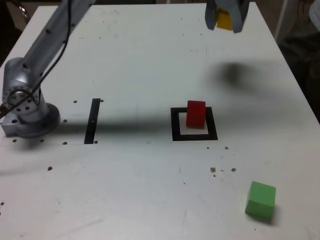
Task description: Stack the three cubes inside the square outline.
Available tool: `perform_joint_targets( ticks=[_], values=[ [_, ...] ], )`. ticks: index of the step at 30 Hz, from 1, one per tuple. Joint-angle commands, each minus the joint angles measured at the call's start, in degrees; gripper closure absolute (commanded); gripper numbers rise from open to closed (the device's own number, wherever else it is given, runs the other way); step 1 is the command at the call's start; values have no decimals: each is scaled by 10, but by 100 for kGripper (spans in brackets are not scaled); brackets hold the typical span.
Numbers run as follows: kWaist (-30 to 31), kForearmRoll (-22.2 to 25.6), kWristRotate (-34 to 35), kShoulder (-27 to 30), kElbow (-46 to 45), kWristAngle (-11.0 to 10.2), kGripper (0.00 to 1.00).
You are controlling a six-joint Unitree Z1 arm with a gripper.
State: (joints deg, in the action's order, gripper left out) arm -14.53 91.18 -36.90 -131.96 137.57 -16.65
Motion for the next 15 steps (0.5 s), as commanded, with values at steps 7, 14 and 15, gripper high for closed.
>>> perform_joint_targets(
  ticks=[7,14,15],
  values=[
    [95,-53,126,190,-277,26,93],
    [142,-173,246,285,-472,76,93],
    [150,-181,262,291,-488,82,93]
  ],
)
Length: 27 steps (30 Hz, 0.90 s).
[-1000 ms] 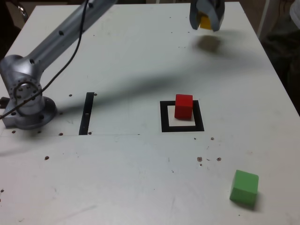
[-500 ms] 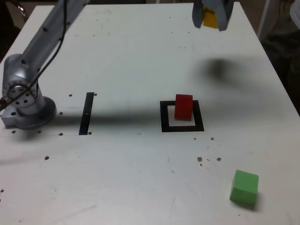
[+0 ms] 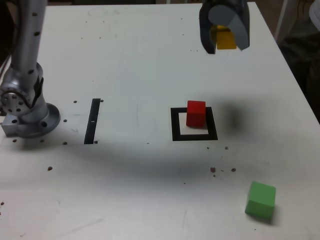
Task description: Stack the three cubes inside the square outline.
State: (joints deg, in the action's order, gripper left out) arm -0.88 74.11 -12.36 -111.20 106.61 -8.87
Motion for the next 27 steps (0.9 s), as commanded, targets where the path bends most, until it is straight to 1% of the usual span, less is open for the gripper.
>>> perform_joint_targets(
  ticks=[1,4,7,10,15,21,27],
  values=[
    [22,-17,33,87,-193,8,93],
    [50,-26,86,91,-228,15,93],
    [76,-36,139,92,-258,14,93],
    [95,-45,179,89,-280,13,93],
    [112,-50,197,70,-286,16,93],
    [131,-48,207,38,-267,23,93],
    [138,-48,212,20,-245,23,93]
  ],
)
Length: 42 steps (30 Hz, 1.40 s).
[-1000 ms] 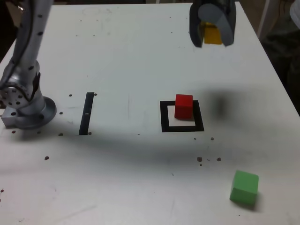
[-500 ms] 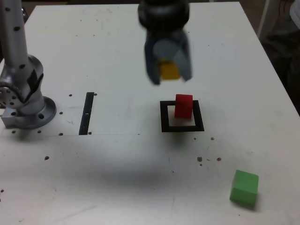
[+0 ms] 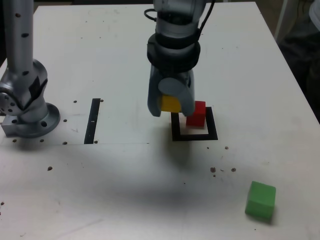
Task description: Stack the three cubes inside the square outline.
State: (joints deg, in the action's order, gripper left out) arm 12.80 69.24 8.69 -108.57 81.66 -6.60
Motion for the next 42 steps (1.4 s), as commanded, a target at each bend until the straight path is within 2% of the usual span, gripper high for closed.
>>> perform_joint_targets(
  ticks=[1,5,14,20,31,35,38,42],
  values=[
    [1,0,2,-10,11,1,93],
    [2,-1,2,-26,31,-6,93],
    [3,-7,-4,-53,62,-39,93],
    [2,-7,-8,-61,76,-46,92],
    [2,-2,-13,-71,79,-43,75],
    [2,12,-19,-79,83,-42,62],
    [2,25,-26,-88,91,-41,45],
    [2,32,-31,-96,100,-40,19]
  ],
)
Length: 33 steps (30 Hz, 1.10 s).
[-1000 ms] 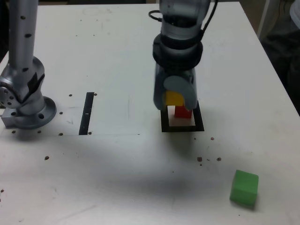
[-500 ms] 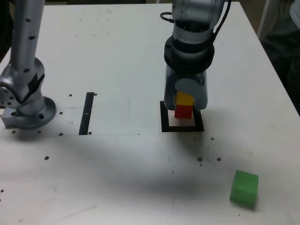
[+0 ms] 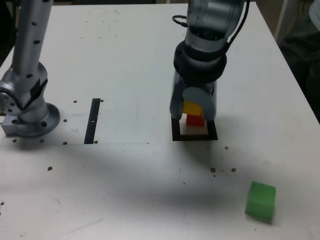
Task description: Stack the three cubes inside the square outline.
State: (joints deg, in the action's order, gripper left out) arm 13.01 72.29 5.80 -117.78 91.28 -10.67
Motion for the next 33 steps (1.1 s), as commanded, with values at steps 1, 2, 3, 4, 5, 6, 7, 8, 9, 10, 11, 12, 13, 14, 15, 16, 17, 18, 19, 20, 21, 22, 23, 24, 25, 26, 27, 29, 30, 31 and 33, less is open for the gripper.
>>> perform_joint_targets(
  ticks=[1,2,3,4,5,6,7,8,9,10,11,12,13,14,15,16,17,18,19,20,21,22,23,24,25,26,27,29,30,31,33],
  values=[
    [0,3,-4,-4,5,0,11],
    [0,4,-4,-4,5,0,6],
    [0,5,-5,-4,6,-1,3],
    [0,6,-6,-4,6,-1,2],
    [-1,7,-6,-4,6,-2,1],
    [-1,8,-6,-3,5,-3,1],
    [-2,8,-7,-3,5,-3,1],
    [-2,9,-7,-3,5,-3,1],
    [-2,11,-7,-3,5,-3,1],
    [-2,14,-6,-2,5,-4,1],
    [-3,16,-6,-1,5,-4,1],
    [-3,20,-6,1,5,-4,1],
    [-2,26,-6,4,7,-4,1],
    [-1,33,-6,7,9,-3,1],
    [1,41,-5,11,13,-3,1],
    [4,52,-4,15,20,-3,1],
    [9,64,-3,19,29,-3,1],
    [15,78,-2,22,40,-3,1],
    [23,93,-1,24,55,-3,1],
    [34,117,0,23,78,-3,1],
    [43,135,0,20,99,-3,1],
    [53,153,1,15,119,-2,1],
    [63,168,1,10,137,-1,1],
    [73,181,2,4,154,1,1],
    [83,192,4,-2,170,4,1],
    [92,199,6,-7,183,7,0],
    [102,203,9,-12,195,11,0],
    [120,204,16,-24,217,21,0],
    [129,205,19,-32,230,25,0],
    [138,206,22,-41,245,30,0],
    [154,208,25,-64,279,39,0]
  ],
)
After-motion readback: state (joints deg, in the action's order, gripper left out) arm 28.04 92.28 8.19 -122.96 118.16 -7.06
